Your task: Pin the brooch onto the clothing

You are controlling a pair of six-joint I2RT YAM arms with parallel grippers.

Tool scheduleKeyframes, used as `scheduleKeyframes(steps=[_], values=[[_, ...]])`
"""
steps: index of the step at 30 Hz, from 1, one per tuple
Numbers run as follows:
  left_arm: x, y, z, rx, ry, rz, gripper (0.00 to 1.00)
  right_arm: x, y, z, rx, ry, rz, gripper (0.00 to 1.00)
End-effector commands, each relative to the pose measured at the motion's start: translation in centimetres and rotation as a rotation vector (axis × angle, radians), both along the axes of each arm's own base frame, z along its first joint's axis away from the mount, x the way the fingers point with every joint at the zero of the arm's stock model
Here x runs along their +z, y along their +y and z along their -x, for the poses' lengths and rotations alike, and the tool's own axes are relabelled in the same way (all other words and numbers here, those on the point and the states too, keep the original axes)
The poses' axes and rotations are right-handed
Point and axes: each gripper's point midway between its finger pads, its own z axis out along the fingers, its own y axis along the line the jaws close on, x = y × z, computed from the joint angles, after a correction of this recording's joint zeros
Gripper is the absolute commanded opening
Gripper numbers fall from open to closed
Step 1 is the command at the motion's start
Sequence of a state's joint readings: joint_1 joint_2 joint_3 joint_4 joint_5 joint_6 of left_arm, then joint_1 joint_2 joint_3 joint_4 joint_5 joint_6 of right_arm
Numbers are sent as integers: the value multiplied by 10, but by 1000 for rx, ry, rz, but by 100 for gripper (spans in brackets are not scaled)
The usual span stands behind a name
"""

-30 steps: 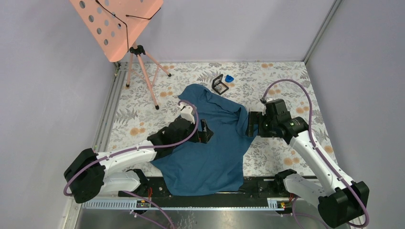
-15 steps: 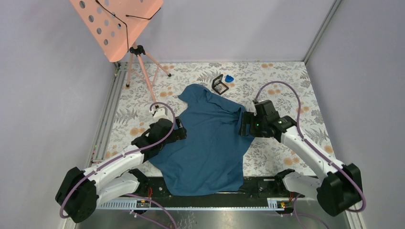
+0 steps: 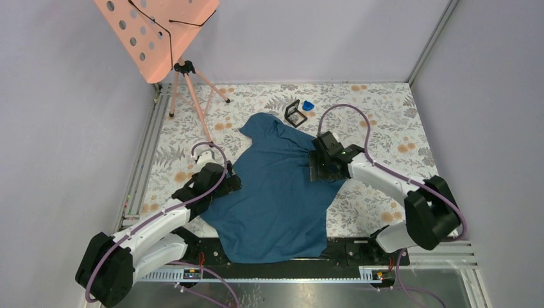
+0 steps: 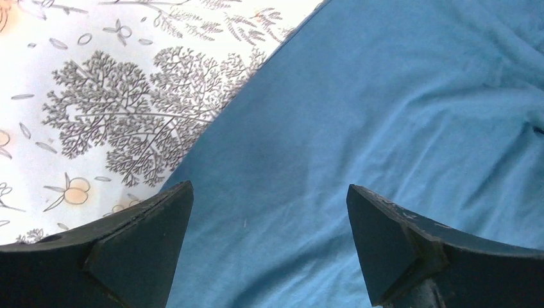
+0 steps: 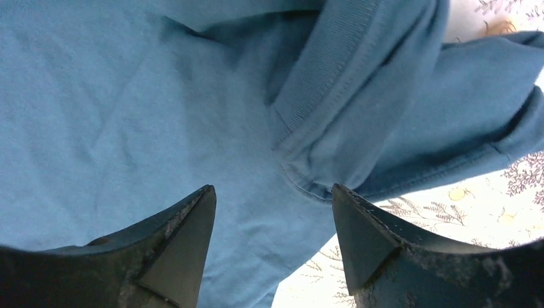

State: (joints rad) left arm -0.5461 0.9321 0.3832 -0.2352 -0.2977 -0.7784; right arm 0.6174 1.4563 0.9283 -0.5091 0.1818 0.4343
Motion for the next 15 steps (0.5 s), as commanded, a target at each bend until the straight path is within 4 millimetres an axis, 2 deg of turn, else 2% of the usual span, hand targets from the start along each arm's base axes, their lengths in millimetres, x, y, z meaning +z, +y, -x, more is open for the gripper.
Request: scheduleKeyframes(steps=[1, 7, 10, 15], values=[[7, 2, -2, 40, -38, 53, 99, 8, 13, -23, 28, -67, 50, 72], [8, 7, -2, 60, -42, 52, 99, -4, -2, -35, -4, -48, 209, 67], [7, 7, 0, 64, -42, 66, 99, -12, -6, -37, -1, -30, 254, 62], [11, 11, 1, 70, -42, 59, 99, -9, -10, -33, -8, -26, 266, 30]])
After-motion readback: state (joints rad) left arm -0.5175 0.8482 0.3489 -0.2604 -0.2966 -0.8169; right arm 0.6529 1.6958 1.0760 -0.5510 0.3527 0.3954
